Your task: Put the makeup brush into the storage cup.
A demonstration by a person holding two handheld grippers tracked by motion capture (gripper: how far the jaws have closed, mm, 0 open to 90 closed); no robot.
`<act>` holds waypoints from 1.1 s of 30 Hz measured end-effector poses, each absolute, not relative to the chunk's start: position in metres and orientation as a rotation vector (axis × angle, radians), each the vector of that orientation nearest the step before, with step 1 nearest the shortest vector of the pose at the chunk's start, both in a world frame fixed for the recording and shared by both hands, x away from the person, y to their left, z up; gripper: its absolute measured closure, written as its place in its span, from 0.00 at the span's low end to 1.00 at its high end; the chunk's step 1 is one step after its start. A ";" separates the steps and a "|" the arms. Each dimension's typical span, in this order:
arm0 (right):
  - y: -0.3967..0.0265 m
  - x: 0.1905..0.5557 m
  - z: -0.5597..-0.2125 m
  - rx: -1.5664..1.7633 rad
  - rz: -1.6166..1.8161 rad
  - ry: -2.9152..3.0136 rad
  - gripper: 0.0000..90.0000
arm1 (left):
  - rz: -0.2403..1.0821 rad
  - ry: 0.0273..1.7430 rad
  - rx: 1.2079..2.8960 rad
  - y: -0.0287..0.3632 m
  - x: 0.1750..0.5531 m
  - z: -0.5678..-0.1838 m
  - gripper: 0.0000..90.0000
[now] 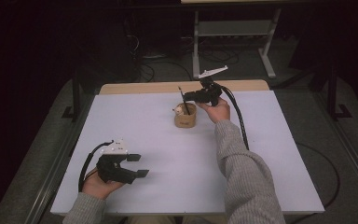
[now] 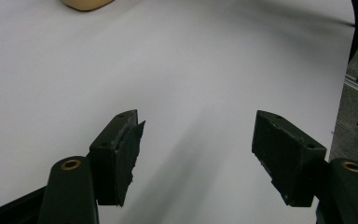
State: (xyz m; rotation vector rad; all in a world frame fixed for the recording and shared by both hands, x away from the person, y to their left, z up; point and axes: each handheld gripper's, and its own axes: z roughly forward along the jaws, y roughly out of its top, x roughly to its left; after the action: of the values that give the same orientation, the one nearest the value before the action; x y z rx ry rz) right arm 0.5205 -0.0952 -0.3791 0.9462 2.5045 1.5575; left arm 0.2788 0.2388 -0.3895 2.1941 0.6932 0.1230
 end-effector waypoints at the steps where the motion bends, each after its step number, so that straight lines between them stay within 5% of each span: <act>1: -0.096 0.520 -0.379 0.953 1.552 2.498 0.79 | 0.124 0.692 2.194 0.239 0.279 -0.390 0.35; 33: -0.138 0.476 -0.374 0.999 1.471 2.483 0.54 | 0.146 0.706 2.184 0.239 0.280 -0.389 0.30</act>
State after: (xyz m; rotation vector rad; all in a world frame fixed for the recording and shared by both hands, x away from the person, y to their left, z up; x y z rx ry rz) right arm 0.4759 -0.1381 -0.3736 0.9989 2.4831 1.4713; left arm 0.2797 0.2388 -0.3890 2.1840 0.7058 0.1458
